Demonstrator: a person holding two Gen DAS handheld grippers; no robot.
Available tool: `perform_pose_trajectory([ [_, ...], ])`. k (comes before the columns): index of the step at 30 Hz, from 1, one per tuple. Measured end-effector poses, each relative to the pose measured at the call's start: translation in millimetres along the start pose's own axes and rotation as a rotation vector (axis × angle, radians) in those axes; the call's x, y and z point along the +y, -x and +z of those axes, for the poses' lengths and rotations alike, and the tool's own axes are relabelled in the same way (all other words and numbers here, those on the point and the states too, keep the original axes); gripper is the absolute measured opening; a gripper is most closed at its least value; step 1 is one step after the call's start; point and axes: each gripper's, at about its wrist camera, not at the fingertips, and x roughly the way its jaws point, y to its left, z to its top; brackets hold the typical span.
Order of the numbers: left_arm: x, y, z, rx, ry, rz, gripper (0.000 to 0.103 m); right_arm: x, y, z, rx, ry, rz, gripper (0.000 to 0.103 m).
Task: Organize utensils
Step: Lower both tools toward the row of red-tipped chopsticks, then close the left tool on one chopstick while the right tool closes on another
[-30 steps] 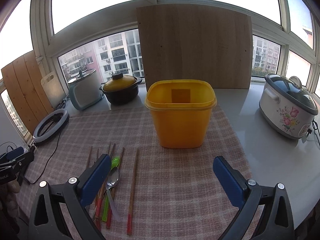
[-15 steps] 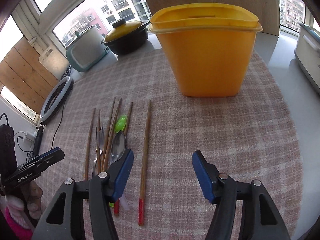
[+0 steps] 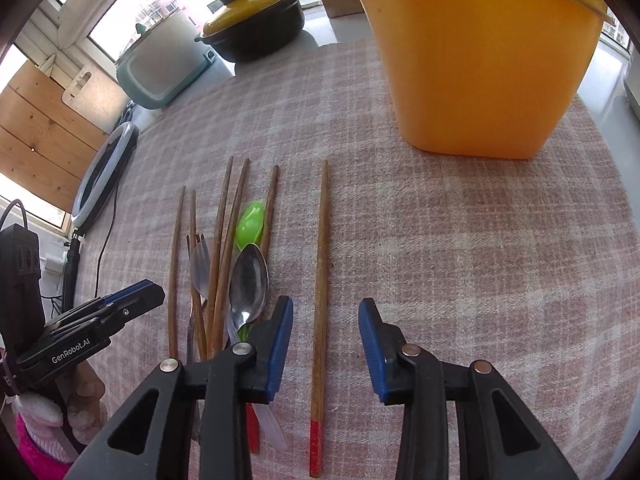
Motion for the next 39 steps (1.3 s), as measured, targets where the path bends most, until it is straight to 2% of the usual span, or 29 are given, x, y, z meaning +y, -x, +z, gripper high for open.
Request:
perform_pose_trajectory([
  [5,-6.0,-11.7,5.0,0.028,-0.001,0.041,0.023,7.7,-6.5,3.6,0.014,0.022,-0.033,0.033],
  [9,-14.6,-17.0,10.6,0.026,-0.036,0.086,0.022,14.2,-12.8,6.5,0.028,0.04,-0.064,0.03],
  [13,-14.3,-19.8,13.7,0.013,-0.048,0.099,0.022,21.2,-18.9,9.3,0.036,0.07,-0.103,0.029],
  [17,-14.9,-19.9,10.7,-0.004,-0.063,0.116,0.015,26.4,-23.9,12.2,0.039,0.09,-0.137,0.026],
  [20,-15.6,-19.9,8.8,-0.015,-0.072,0.123,0.009,29.5,-26.1,13.8,0.035,0.108,-0.169,0.021],
  [25,-13.9,-21.0,10.6,-0.016,-0.069,0.11,0.008,35.3,-28.4,14.8,0.037,0.157,-0.219,0.009],
  [28,-8.2,-20.5,11.3,-0.016,-0.048,0.094,0.007,31.7,-28.2,16.5,0.038,0.144,-0.199,0.006],
  [39,5.4,-8.8,5.1,-0.037,0.013,0.056,0.004,14.3,-19.1,11.6,0.023,0.055,-0.084,0.004],
])
